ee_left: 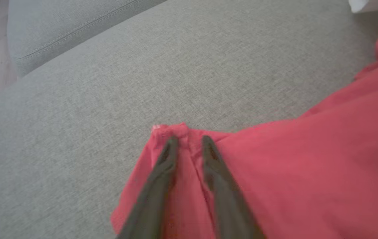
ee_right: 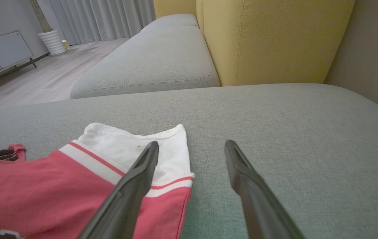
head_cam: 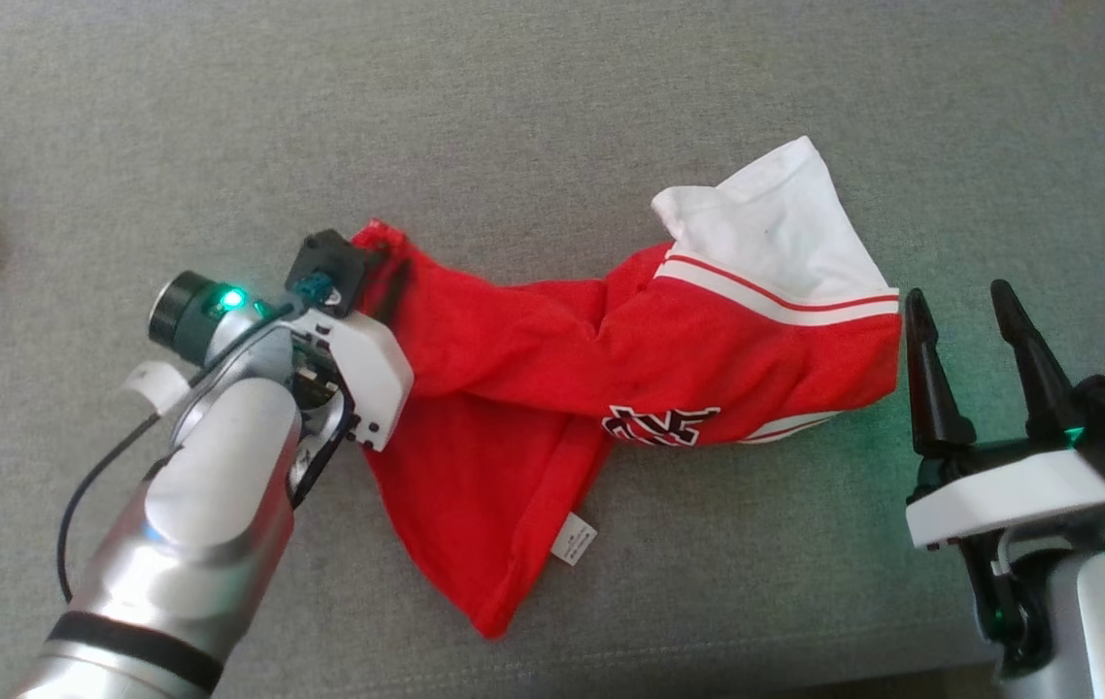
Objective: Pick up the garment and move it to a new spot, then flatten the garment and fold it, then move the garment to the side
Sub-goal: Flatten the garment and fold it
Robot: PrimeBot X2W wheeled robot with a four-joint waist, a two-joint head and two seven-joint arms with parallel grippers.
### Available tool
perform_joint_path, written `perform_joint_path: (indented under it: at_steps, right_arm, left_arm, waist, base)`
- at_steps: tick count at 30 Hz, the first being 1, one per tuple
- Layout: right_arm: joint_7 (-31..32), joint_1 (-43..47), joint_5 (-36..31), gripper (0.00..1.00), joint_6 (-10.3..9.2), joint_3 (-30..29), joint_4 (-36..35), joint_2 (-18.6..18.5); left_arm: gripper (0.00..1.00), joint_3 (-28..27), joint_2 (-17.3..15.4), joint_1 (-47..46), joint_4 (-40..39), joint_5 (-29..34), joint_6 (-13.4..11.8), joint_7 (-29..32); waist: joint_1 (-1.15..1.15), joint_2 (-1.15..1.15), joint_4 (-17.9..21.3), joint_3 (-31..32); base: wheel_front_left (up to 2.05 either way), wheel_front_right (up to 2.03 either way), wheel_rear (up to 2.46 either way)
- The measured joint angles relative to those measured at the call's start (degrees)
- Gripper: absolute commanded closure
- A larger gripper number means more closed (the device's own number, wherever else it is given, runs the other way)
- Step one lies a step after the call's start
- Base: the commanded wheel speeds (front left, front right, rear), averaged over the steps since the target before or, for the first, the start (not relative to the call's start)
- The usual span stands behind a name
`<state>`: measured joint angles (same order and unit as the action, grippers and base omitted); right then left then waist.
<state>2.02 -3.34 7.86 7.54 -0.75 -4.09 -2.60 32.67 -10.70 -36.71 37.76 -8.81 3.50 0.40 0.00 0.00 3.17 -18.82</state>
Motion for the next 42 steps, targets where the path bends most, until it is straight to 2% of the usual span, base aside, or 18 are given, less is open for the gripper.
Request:
perform_joint_path:
  at_steps: [1,8,14,22,29,37,38,39,42]
  right_arm:
    - [0.0,-0.1,0.1,0.00,0.00,0.0,0.0,0.0]
    - [0.0,-0.7,0.6,0.00,0.00,0.2,0.4,0.0]
    - [0.0,-0.7,0.6,0.00,0.00,-0.1,0.5,0.0]
    - [0.1,-0.5,1.2,0.00,0.00,-1.2,0.4,0.0]
    - [0.6,-0.4,1.3,0.00,0.00,-1.4,0.4,0.0]
    - [0.8,-0.3,2.3,0.00,0.00,-1.4,0.4,0.0]
    - [0.8,-0.3,2.3,0.00,0.00,-1.4,0.5,0.0]
    - [0.7,-0.3,2.3,0.00,0.00,-1.5,0.5,0.0]
    - [0.7,0.0,2.3,0.00,0.00,-1.7,0.3,0.0]
  left_arm:
    - [1.00,-0.2,0.0,-0.1,0.1,-0.5,0.0,0.0]
    - [1.00,-1.2,0.0,-0.1,0.8,-2.0,-1.0,-3.4]
    - [1.00,-5.8,0.0,0.6,-3.1,-6.3,-3.3,-8.3]
    - [1.00,-12.5,-0.9,10.7,-8.1,-14.0,-6.1,-9.2]
    - [1.00,-18.1,0.7,19.1,-9.5,-23.6,-6.0,-9.1]
    - [0.98,-18.8,1.3,21.1,-8.6,-24.7,-6.0,-10.6]
    - [0.55,-18.6,1.3,21.2,-8.6,-24.6,-6.0,-10.6]
    - [0.00,-18.5,1.3,21.4,-8.6,-24.3,-6.0,-11.0]
    - [0.00,-17.9,1.2,22.7,-9.9,-22.0,-7.3,-12.8]
  waist:
    - [0.00,0.00,-0.1,0.0]
    - [0.00,0.00,-0.6,0.5]
    - [0.00,0.00,-1.0,1.2]
    - [0.00,0.00,-1.8,2.2]
    - [0.00,0.00,-2.1,2.4]
    - [0.00,0.00,-2.0,2.2]
    - [0.00,0.00,-1.9,2.4]
    - [0.00,0.00,-1.9,2.7]
    - [0.00,0.00,-1.8,3.6]
  base:
    - [0.00,0.00,0.00]
    - [0.00,0.00,0.00]
    - [0.00,0.00,0.00]
    - [0.00,0.00,0.00]
    - [0.00,0.00,0.00]
    - [0.00,0.00,0.00]
    - [0.00,0.00,0.00]
    - [0.00,0.00,0.00]
    - [0.00,0.00,0.00]
